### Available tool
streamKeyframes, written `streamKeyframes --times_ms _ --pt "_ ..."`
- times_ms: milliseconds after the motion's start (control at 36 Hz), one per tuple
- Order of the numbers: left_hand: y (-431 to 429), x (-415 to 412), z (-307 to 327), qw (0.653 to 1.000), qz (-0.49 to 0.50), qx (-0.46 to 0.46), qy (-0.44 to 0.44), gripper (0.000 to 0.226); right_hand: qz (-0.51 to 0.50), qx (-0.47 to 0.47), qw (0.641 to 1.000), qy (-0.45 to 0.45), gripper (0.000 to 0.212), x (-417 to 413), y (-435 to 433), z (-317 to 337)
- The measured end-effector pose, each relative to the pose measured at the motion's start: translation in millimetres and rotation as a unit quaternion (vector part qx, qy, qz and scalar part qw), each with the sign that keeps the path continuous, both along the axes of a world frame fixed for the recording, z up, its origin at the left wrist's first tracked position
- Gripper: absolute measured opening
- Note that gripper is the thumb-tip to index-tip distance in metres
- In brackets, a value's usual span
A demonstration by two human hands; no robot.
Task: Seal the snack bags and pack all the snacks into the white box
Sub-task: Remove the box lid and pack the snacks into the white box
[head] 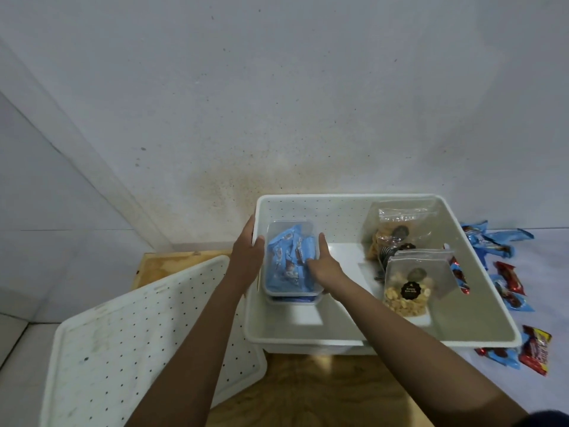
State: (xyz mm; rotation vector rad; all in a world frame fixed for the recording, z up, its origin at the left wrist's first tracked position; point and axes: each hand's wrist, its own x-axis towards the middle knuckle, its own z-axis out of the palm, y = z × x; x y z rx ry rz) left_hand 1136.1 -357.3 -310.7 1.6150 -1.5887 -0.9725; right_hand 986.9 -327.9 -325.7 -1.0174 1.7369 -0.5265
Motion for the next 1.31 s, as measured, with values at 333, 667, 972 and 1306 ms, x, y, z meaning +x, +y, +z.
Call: streamKeyframes --times_ms 333,667,972,1306 --pt "-7 -60 46 0.994 0.041 -0.046 -0.094 0.044 -0.063 -0.200 0.977 0.037 0.057 -107 27 78" --pt "105 -299 67 0.969 -0.177 -0.171 -0.019 0.048 -0.139 -0.262 0.943 0.152 0.047 -311 122 63" --pt "227 -399 -76 0.983 -0.139 -0.098 -0.070 0.050 0.062 -0.211 0.942 0.251 0.069 -387 201 -80" --pt "180 -402 -148 0.928 -0.104 -0.097 -0.343 0.065 0.095 -0.307 0.887 0.332 0.056 -427 151 -130"
